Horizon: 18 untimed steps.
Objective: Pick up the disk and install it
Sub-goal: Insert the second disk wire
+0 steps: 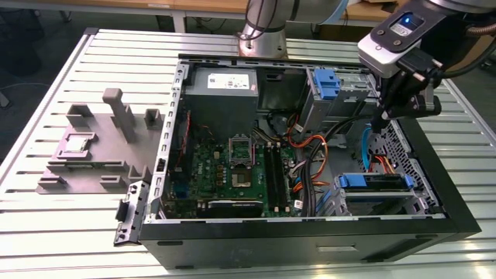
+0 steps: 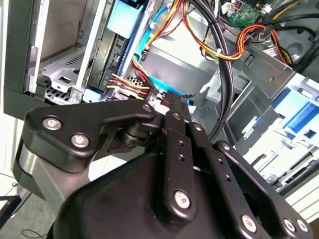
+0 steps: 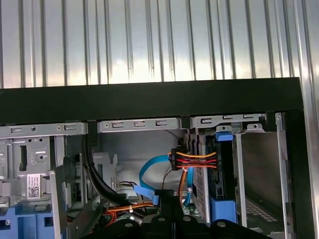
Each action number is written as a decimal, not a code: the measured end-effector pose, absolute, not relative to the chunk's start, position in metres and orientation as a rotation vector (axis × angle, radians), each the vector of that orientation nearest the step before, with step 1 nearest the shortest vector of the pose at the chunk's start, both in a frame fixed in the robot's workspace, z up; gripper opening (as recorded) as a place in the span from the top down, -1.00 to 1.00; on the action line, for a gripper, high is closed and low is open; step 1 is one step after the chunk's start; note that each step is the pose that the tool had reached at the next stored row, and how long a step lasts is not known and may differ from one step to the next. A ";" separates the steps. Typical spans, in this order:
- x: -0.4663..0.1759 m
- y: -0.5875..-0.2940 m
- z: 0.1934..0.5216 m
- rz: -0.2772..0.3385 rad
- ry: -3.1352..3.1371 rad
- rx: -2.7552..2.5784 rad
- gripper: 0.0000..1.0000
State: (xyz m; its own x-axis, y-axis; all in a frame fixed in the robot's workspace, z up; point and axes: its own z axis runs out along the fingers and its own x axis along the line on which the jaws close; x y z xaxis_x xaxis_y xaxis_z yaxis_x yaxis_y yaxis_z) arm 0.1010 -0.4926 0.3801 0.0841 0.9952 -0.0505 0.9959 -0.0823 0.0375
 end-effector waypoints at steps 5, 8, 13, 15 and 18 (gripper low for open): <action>0.101 -0.489 0.380 -0.027 2.074 2.268 0.80; 0.101 -0.489 0.380 -0.030 2.072 2.267 0.66; 0.101 -0.485 0.380 -0.054 2.059 2.255 0.40; 0.101 -0.483 0.380 -0.062 2.052 2.253 0.40; 0.101 -0.479 0.379 -0.069 2.041 2.258 0.40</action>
State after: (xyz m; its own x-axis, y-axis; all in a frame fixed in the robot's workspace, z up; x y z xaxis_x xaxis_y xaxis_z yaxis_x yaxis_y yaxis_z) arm 0.1013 -0.4786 0.3794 0.1024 0.9898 -0.0987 0.9942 -0.0986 0.0419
